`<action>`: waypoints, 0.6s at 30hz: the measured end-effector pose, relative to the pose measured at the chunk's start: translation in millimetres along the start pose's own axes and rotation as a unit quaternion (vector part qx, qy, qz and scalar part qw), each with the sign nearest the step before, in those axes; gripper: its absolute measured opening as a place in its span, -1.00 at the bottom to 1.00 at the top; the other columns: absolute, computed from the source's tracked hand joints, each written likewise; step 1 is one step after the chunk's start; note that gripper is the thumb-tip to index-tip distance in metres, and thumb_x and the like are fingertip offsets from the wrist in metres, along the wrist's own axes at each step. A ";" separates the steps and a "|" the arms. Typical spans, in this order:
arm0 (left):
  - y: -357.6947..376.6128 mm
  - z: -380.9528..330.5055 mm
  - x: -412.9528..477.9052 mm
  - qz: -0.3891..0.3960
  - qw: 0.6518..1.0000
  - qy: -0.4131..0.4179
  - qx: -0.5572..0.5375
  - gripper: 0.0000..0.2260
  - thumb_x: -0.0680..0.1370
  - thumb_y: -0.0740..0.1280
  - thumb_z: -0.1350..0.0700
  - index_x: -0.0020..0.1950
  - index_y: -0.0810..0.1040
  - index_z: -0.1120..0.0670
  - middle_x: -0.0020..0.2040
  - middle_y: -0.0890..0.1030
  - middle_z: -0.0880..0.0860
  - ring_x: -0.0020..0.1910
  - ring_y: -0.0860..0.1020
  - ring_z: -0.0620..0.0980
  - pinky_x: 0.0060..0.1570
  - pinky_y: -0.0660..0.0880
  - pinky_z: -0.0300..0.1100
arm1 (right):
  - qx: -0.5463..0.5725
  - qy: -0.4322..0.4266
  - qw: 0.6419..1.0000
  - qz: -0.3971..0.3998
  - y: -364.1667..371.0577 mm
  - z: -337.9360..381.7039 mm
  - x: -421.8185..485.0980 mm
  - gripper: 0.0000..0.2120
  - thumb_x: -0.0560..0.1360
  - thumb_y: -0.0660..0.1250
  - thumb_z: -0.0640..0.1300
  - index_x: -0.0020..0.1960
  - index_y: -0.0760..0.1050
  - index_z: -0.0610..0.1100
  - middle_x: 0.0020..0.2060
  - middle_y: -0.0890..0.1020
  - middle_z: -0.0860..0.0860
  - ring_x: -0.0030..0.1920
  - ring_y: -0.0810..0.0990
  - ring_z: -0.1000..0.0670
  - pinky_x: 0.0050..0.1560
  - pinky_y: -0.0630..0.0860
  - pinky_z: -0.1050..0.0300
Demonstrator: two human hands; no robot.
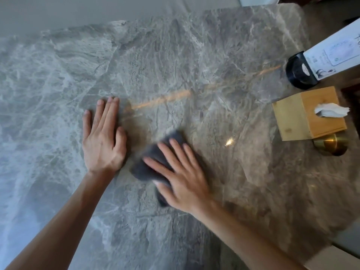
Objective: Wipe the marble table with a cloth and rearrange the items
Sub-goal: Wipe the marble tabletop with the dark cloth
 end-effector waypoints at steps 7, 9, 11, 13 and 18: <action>4.6 0.1 4.7 0.000 1.000 -0.011 -0.001 -0.46 0.57 0.03 0.05 0.58 0.16 0.04 0.58 0.21 0.00 0.60 0.05 -0.06 0.56 -0.07 0.08 | -0.066 0.321 0.939 -0.103 -50.7 -156.4 81.5 -0.50 0.57 -0.02 0.16 0.49 0.22 0.10 0.42 0.33 -0.10 0.46 0.23 -0.20 0.39 0.18 -0.29; 0.2 2.0 0.5 0.004 1.000 -0.014 -0.011 -0.45 0.57 0.04 0.08 0.58 0.15 0.05 0.58 0.22 0.01 0.59 0.06 -0.07 0.56 -0.06 0.07 | -0.037 0.130 0.990 -0.051 -17.2 -48.6 68.7 -0.51 0.59 0.01 0.14 0.52 0.17 0.16 0.54 0.20 -0.08 0.56 0.05 -0.18 0.47 0.04 -0.28; -3.1 0.9 -0.4 0.005 1.000 -0.010 -0.028 -0.45 0.56 0.04 0.09 0.58 0.16 0.06 0.57 0.23 0.02 0.59 0.08 -0.06 0.57 -0.06 0.06 | -0.008 0.000 1.000 0.024 4.8 -9.7 -23.5 -0.49 0.61 0.02 0.18 0.54 0.09 0.20 0.58 0.08 -0.03 0.58 -0.04 -0.15 0.50 0.01 -0.28; -1.3 0.1 -0.3 0.005 1.000 -0.007 -0.030 -0.45 0.56 0.04 0.08 0.57 0.17 0.06 0.57 0.24 0.03 0.59 0.08 -0.04 0.56 -0.07 0.07 | -0.036 0.059 0.997 0.024 2.9 -82.4 -72.0 -0.49 0.60 -0.04 0.22 0.54 0.10 0.20 0.57 0.12 -0.03 0.57 0.04 -0.16 0.49 0.06 -0.31; 1.5 0.4 2.3 0.000 0.999 -0.012 -0.035 -0.47 0.57 0.01 0.04 0.57 0.19 0.05 0.57 0.25 0.01 0.59 0.08 -0.05 0.56 -0.08 0.08 | -0.029 0.251 0.965 -0.064 -36.9 -107.8 78.7 -0.49 0.59 -0.04 0.16 0.53 0.15 0.13 0.51 0.22 -0.08 0.53 0.11 -0.19 0.47 0.06 -0.27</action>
Point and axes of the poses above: each hand's wrist, its own x-axis towards the middle knuckle, its own y-axis out of the palm, z = x × y, the point moved 9 cm from there along x, towards the middle knuckle
